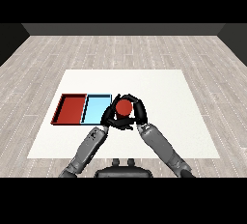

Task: Pick the red can and put it in the red box

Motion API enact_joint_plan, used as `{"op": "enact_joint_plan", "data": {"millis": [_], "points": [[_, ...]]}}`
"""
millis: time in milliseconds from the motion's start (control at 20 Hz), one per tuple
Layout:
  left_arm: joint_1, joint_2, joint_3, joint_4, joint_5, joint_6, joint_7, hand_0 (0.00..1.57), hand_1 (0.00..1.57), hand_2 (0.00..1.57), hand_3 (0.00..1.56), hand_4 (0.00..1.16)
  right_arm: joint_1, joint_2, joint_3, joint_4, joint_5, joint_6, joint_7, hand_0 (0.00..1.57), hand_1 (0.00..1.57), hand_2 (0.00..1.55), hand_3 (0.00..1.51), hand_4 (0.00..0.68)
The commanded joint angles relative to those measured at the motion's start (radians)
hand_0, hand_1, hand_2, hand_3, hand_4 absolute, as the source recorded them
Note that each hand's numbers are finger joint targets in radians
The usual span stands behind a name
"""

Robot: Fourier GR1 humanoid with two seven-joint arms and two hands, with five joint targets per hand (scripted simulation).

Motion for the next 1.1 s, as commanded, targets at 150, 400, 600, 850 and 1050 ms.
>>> {"op": "enact_joint_plan", "data": {"millis": [150, 400, 600, 850, 1050], "points": [[0.082, 0.026, -0.017, -0.090, -0.090, 0.017, 0.033, 0.00, 0.00, 0.00, 0.00, 0.35, -0.050, 0.059, 0.008, 0.043, -0.025, 0.006, -0.027, 1.47, 1.47, 1.42, 1.37, 0.511], [0.045, 0.000, 0.008, -0.043, -0.035, 0.202, 0.078, 1.52, 1.52, 1.47, 1.14, 0.66, -0.022, 0.060, 0.077, 0.032, 0.034, -0.021, -0.032, 1.48, 1.48, 1.44, 1.38, 0.531], [-0.042, 0.000, 0.013, 0.051, -0.055, 0.265, 0.081, 1.57, 1.57, 1.50, 1.34, 0.73, -0.108, 0.060, -0.004, 0.080, 0.004, 0.026, 0.006, 1.49, 1.49, 1.44, 1.38, 0.535], [-0.042, 0.000, 0.038, 0.015, -0.004, 0.246, 0.084, 1.57, 1.57, 1.50, 1.36, 0.75, -0.039, 0.060, 0.041, 0.103, -0.032, -0.007, -0.095, 1.51, 1.51, 1.45, 1.38, 0.522], [-0.060, 0.000, -0.028, 0.002, 0.026, 0.325, 0.015, 1.57, 1.57, 1.53, 1.43, 0.92, -0.074, 0.060, 0.070, 0.126, 0.002, -0.041, -0.049, 1.47, 1.47, 1.44, 1.39, 0.516]]}}
